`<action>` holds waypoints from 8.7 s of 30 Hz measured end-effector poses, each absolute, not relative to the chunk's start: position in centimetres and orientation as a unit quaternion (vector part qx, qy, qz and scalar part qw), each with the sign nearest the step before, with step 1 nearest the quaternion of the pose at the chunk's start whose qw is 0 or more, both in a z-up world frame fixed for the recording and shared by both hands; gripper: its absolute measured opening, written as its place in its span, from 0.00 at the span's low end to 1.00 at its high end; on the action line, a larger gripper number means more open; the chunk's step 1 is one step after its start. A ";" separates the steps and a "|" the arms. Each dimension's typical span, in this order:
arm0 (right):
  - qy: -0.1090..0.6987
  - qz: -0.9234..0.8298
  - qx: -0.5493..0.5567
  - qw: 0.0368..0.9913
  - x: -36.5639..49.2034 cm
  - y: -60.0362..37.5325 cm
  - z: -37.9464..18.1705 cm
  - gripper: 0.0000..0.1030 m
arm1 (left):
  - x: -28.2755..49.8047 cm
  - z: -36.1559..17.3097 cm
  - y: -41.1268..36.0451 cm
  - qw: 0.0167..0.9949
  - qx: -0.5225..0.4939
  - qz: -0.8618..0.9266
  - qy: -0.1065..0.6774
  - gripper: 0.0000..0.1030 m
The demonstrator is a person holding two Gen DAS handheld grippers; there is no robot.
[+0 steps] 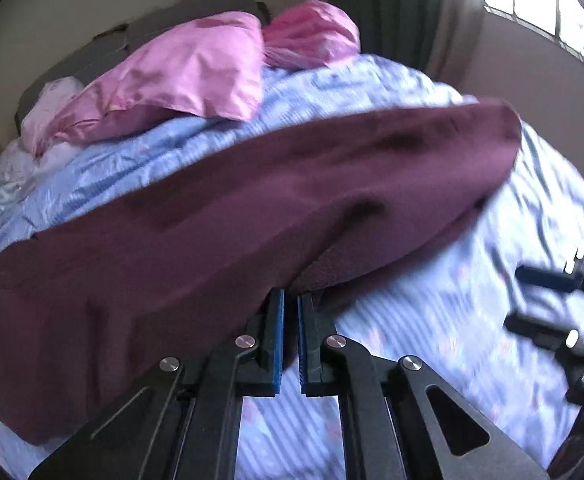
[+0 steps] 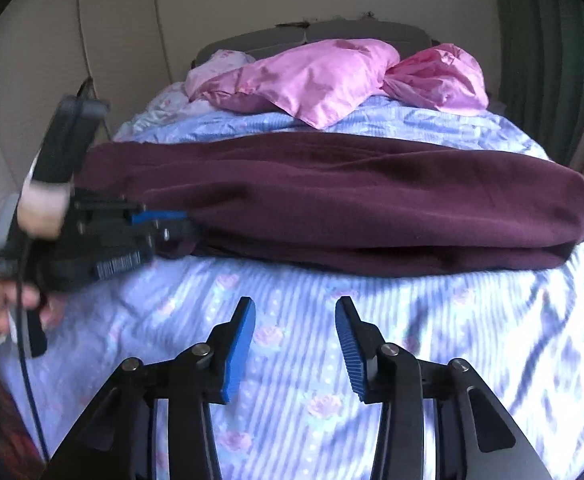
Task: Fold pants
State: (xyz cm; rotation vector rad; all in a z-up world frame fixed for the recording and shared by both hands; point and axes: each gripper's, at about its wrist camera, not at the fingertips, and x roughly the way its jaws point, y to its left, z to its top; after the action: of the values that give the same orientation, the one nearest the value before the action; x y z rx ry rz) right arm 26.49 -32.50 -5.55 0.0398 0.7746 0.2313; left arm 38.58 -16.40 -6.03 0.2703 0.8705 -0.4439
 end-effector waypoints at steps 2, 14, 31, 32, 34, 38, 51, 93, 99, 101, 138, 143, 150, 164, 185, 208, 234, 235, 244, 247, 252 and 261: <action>0.377 0.124 0.026 0.918 27.3 -32.3 -5.3 0.39 | 39.7 -5.2 -16.0 0.870 0.105 -0.220 0.428 0.07; 0.367 0.236 0.014 0.900 33.8 -27.6 -4.3 0.39 | 42.8 -2.6 -14.0 0.862 0.080 -0.242 0.438 0.07; 0.320 0.303 -0.023 0.897 38.9 -21.6 -1.2 0.40 | 45.0 4.4 -11.3 0.891 0.099 -0.219 0.385 0.07; 0.322 0.307 -0.023 0.895 39.1 -21.2 -1.2 0.40 | 45.1 4.2 -11.2 0.889 0.094 -0.222 0.390 0.07; 0.327 0.314 -0.024 0.891 39.6 -20.3 -1.6 0.40 | 44.9 3.7 -11.2 0.885 0.097 -0.225 0.396 0.07; 0.335 0.309 -0.039 0.890 40.8 -18.6 -2.6 0.40 | 44.2 3.0 -11.5 0.883 0.110 -0.228 0.396 0.07; 0.416 0.362 0.068 0.831 39.1 -19.3 -7.0 0.18 | 42.4 -3.0 -10.2 0.842 0.047 -0.265 0.467 0.07; 0.561 0.111 0.050 0.819 40.9 -11.9 -7.1 0.51 | 48.1 -5.1 14.5 0.897 -0.016 0.076 0.435 0.28; 0.590 0.114 0.045 0.798 40.5 -11.7 -8.8 0.51 | 48.4 -7.7 12.7 0.883 0.089 0.104 0.450 0.46; 0.592 0.120 0.050 0.795 40.4 -12.1 -8.9 0.51 | 47.6 -6.4 13.2 0.883 0.076 0.082 0.455 0.46; 0.550 0.094 -0.006 0.830 37.8 -10.5 -7.3 0.53 | 37.5 -5.6 17.7 0.904 0.025 0.030 0.426 0.41; 0.562 0.093 -0.027 0.821 38.0 -9.9 -8.3 0.53 | 38.0 -7.4 17.4 0.885 0.038 0.051 0.460 0.57; 0.565 0.103 -0.031 0.818 36.9 -10.6 -7.4 0.53 | 34.1 -3.7 15.4 0.888 0.109 0.094 0.436 0.75; 0.431 0.081 0.058 0.897 29.1 -27.6 3.3 0.53 | 28.5 4.0 -4.3 0.915 0.183 -0.125 0.336 0.85; 0.305 -0.127 0.244 0.912 28.3 -54.3 -4.8 0.53 | 36.4 -5.1 -24.9 0.894 0.218 -0.165 0.356 0.85; 0.349 -0.133 0.310 0.874 35.1 -58.8 -5.5 0.24 | 37.5 -7.0 -30.1 0.895 0.208 -0.192 0.346 0.85; 0.276 -0.248 0.159 0.915 37.1 -61.2 -2.5 0.72 | 36.6 -6.0 -32.5 0.899 0.165 -0.202 0.352 0.87; 0.248 -0.251 0.175 0.919 35.5 -61.0 -1.5 0.75 | 36.4 -5.7 -32.2 0.901 0.162 -0.203 0.347 0.87; 0.249 -0.148 0.280 0.915 31.5 -60.4 -3.2 0.84 | 38.4 -3.5 -29.8 0.923 0.135 -0.165 0.321 0.87; 0.272 -0.134 0.308 0.902 33.0 -60.6 -5.2 0.84 | 40.4 -5.0 -29.6 0.912 0.141 -0.145 0.358 0.87; 0.275 -0.164 0.318 0.892 34.7 -61.0 -7.1 0.84 | 39.9 -6.5 -30.4 0.908 0.163 -0.145 0.359 0.86; 0.324 -0.195 0.299 0.876 30.9 -62.7 -9.5 0.35 | 37.6 -6.9 -33.4 0.902 0.161 -0.202 0.345 0.86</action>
State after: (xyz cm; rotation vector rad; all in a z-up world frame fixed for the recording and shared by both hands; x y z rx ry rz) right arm 30.89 -62.66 -9.46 0.6236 0.6769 -0.4074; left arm 37.60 -33.42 -6.93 0.3333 0.7140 -0.4186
